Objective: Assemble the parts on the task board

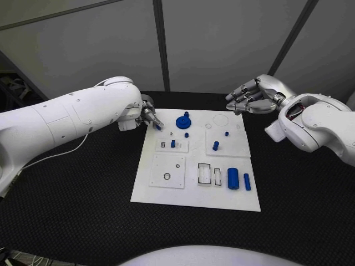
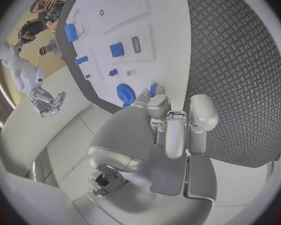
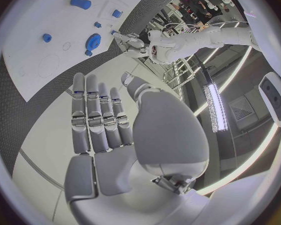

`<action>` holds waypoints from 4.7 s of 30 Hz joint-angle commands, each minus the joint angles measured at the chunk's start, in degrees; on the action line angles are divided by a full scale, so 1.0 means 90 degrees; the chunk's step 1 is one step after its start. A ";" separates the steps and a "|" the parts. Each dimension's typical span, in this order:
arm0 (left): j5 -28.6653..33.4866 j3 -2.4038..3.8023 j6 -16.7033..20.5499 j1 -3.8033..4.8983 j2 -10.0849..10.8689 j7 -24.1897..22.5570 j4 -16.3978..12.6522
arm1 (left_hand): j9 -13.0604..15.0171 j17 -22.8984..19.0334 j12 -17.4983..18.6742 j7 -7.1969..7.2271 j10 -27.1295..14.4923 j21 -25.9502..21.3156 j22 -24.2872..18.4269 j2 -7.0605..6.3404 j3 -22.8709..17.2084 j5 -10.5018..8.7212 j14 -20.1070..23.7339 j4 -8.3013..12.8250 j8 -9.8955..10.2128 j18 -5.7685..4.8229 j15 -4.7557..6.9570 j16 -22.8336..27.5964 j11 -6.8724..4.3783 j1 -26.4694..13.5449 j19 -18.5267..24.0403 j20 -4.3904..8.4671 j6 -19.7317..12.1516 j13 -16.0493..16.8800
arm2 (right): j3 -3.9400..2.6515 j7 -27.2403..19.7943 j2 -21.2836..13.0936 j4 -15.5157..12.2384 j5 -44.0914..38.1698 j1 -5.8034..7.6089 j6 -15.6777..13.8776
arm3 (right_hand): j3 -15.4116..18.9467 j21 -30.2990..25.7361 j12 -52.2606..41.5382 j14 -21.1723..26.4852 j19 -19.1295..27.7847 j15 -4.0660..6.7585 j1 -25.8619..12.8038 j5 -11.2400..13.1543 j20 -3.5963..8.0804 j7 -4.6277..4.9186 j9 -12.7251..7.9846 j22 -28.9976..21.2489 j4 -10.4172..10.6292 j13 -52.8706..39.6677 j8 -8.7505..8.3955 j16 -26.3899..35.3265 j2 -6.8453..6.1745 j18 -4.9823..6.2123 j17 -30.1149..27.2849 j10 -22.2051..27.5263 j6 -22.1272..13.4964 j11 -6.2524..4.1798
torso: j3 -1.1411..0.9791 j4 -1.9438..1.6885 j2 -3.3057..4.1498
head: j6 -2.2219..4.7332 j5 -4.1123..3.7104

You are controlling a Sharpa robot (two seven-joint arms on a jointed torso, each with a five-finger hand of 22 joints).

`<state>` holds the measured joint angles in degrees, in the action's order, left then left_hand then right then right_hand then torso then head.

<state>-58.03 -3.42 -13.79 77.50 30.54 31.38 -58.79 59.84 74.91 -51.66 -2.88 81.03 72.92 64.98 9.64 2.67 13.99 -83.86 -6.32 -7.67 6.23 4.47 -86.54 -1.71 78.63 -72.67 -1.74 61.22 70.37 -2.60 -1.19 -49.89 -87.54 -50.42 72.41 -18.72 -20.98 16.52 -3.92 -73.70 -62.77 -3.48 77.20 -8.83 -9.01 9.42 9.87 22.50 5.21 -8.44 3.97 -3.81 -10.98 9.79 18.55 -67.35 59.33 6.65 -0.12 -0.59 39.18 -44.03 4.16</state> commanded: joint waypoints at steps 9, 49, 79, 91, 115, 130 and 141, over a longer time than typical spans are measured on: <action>0.0583 0.0036 0.0582 0.0018 0.0666 -0.0103 -0.1074 | 0.0329 0.1191 -0.0126 0.0049 0.0130 -0.0007 0.0124 -0.0813 -0.3581 0.0180 -0.0568 0.1533 -0.0147 -0.0032 0.0038 -0.0048 0.0012 -0.1296 -0.0100 -0.0004 0.0111 0.0050 | -0.0005 -0.0019 -0.0022 -0.0005 -0.0011 0.0014 0.0055 | 0.0043 -0.0020 0.0026 0.0047 0.0015 -0.0019 -0.0024 -0.0024 -0.0046 0.0021 0.0002 -0.0008 0.0002 0.0008 -0.0029 0.0037 0.0027 0.0052 -0.0007 0.0027 -0.0043 0.0002 | -0.0001 0.0006 0.0003 | 0.0023 0.0044; -0.0593 0.0007 0.1068 -0.0368 0.1378 -0.0256 -0.2548 | 0.0386 0.1265 -0.0236 0.0080 0.0193 0.0027 0.0192 -0.1016 -0.3892 0.0247 -0.0586 0.1596 -0.0185 -0.0044 0.0053 -0.0102 -0.0020 -0.1369 -0.0143 0.0013 0.0196 0.0102 | -0.0003 -0.0027 -0.0010 0.0041 -0.0011 0.0012 0.0081 | 0.0043 -0.0020 0.0026 0.0047 0.0015 -0.0019 -0.0024 -0.0024 -0.0046 0.0021 0.0002 -0.0008 0.0002 0.0008 -0.0029 0.0037 0.0027 0.0052 -0.0007 0.0027 -0.0043 0.0002 | 0.0010 0.0017 0.0010 | -0.0029 0.0076; -0.0626 -0.0007 0.0612 -0.0396 0.1335 -0.0156 -0.2485 | 0.0379 0.1279 -0.0213 0.0082 0.0195 0.0013 0.0177 -0.1059 -0.3940 0.0233 -0.0590 0.1624 -0.0181 -0.0040 0.0052 -0.0112 -0.0021 -0.1361 -0.0129 0.0014 0.0216 0.0088 | -0.0003 -0.0036 -0.0005 0.0049 -0.0011 0.0011 0.0115 | 0.0053 -0.0067 0.0019 0.0057 -0.0008 -0.0023 -0.0016 -0.0034 -0.0053 0.0023 0.0006 -0.0044 0.0006 0.0028 -0.0028 0.0031 0.0043 0.0055 -0.0033 0.0029 -0.0043 0.0004 | 0.0007 0.0017 0.0010 | -0.0089 0.0080; -0.0626 -0.0022 0.0571 -0.0400 0.1291 -0.0137 -0.2433 | 0.0377 0.1279 -0.0207 0.0081 0.0195 0.0007 0.0170 -0.1065 -0.3948 0.0224 -0.0590 0.1627 -0.0180 -0.0038 0.0051 -0.0113 -0.0021 -0.1361 -0.0124 0.0014 0.0219 0.0085 | -0.0003 -0.0037 -0.0007 0.0042 -0.0011 0.0011 0.0120 | 0.0053 -0.0067 0.0019 0.0057 -0.0008 -0.0023 -0.0016 -0.0034 -0.0053 0.0023 0.0006 -0.0044 0.0006 0.0028 -0.0028 0.0031 0.0043 0.0055 -0.0033 0.0029 -0.0043 0.0004 | 0.0008 0.0021 0.0012 | -0.0101 0.0080; -0.0624 -0.0156 0.0320 -0.0403 0.1206 -0.0086 -0.2385 | 0.0353 0.1329 -0.0291 0.0104 0.0279 0.0019 0.0217 -0.1245 -0.3936 0.0101 -0.0601 0.1479 -0.0177 -0.0045 0.0065 -0.0149 -0.0018 -0.1566 -0.0142 0.0019 0.0324 0.0112 | -0.0003 -0.0037 -0.0015 0.0029 -0.0011 0.0011 0.0122 | 0.0062 -0.0086 0.0017 0.0060 -0.0018 -0.0025 -0.0021 -0.0035 -0.0055 0.0025 0.0006 -0.0059 0.0012 0.0036 -0.0028 0.0030 0.0046 0.0056 -0.0044 0.0029 -0.0045 0.0005 | 0.0004 0.0019 0.0009 | -0.0133 0.0059; -0.0623 -0.0160 0.0342 -0.0403 0.1120 0.0018 -0.2320 | 0.0288 0.1361 -0.0338 0.0220 0.0328 0.0051 0.0317 -0.1624 -0.3700 -0.0656 -0.0608 0.0838 -0.0135 -0.0064 0.0144 -0.0173 -0.0101 -0.1835 -0.0212 0.0093 0.0459 0.0136 | -0.0003 -0.0035 -0.0027 0.0011 -0.0011 0.0012 0.0115 | 0.0062 -0.0086 0.0017 0.0060 -0.0018 -0.0025 -0.0021 -0.0035 -0.0055 0.0025 0.0006 -0.0059 0.0012 0.0036 -0.0028 0.0030 0.0046 0.0056 -0.0044 0.0029 -0.0045 0.0005 | 0.0003 0.0018 0.0013 | -0.0140 0.0037; -0.0623 -0.0160 0.0537 -0.0403 0.1105 0.0088 -0.2220 | 0.0260 0.1343 -0.0328 0.0234 0.0324 0.0046 0.0335 -0.1763 -0.3573 -0.0829 -0.0604 0.0503 -0.0113 -0.0068 0.0161 -0.0162 -0.0109 -0.1867 -0.0225 0.0107 0.0505 0.0138 | -0.0003 -0.0031 -0.0046 -0.0005 -0.0011 0.0012 0.0106 | 0.0071 -0.0101 0.0017 0.0064 -0.0023 -0.0028 -0.0030 -0.0035 -0.0058 0.0027 0.0007 -0.0070 0.0020 0.0042 -0.0030 0.0030 0.0046 0.0056 -0.0052 0.0032 -0.0047 0.0008 | 0.0004 0.0015 0.0008 | -0.0125 0.0024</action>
<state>-63.55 -4.60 -8.60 74.17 40.44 30.97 -78.99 62.22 74.91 -54.52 -0.71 84.00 73.15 67.93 -5.83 -29.54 6.35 -83.84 -1.64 -8.97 6.23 5.55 -87.87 -2.25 61.90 -74.42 -0.83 65.46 71.56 -2.58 -1.06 -50.27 -87.40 -50.43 72.40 -17.88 -20.83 15.88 -3.92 -73.49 -62.98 -3.69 77.20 -8.82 -9.21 9.63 9.87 21.93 5.36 -8.12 3.97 -3.81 -10.98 9.80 18.16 -67.35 59.13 6.65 -0.10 -0.42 39.27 -45.19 4.37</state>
